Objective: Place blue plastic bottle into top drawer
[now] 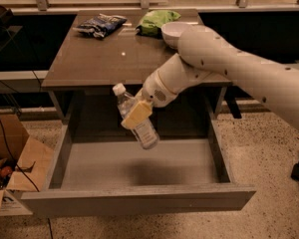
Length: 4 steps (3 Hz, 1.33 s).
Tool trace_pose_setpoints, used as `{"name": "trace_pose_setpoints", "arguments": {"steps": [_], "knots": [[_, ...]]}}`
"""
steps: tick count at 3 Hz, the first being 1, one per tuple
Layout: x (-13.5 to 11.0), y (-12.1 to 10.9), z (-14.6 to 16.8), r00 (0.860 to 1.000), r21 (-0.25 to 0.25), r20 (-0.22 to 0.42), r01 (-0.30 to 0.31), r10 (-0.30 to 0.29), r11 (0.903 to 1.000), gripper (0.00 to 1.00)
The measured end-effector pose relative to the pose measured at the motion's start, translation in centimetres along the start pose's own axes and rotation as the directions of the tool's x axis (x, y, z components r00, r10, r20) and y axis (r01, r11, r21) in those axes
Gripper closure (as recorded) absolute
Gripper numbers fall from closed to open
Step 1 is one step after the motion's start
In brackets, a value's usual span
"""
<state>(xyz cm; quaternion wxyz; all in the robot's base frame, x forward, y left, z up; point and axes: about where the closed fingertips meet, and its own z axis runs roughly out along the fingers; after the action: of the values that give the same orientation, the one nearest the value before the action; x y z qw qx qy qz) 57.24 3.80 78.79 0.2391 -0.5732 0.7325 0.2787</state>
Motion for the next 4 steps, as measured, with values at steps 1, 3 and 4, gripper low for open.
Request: {"name": "trace_pose_setpoints", "arguments": {"steps": [1,3,4], "knots": [[3.0,-0.4,2.0,0.994,0.072,-0.070,-0.073,0.078,0.9947,1.00],[3.5,-0.7,3.3,0.986,0.091,-0.134,-0.093,0.104,0.9915,1.00],[5.5,-0.5,4.6,0.960,0.104,-0.250,-0.105,0.128,0.9890,0.89]]}}
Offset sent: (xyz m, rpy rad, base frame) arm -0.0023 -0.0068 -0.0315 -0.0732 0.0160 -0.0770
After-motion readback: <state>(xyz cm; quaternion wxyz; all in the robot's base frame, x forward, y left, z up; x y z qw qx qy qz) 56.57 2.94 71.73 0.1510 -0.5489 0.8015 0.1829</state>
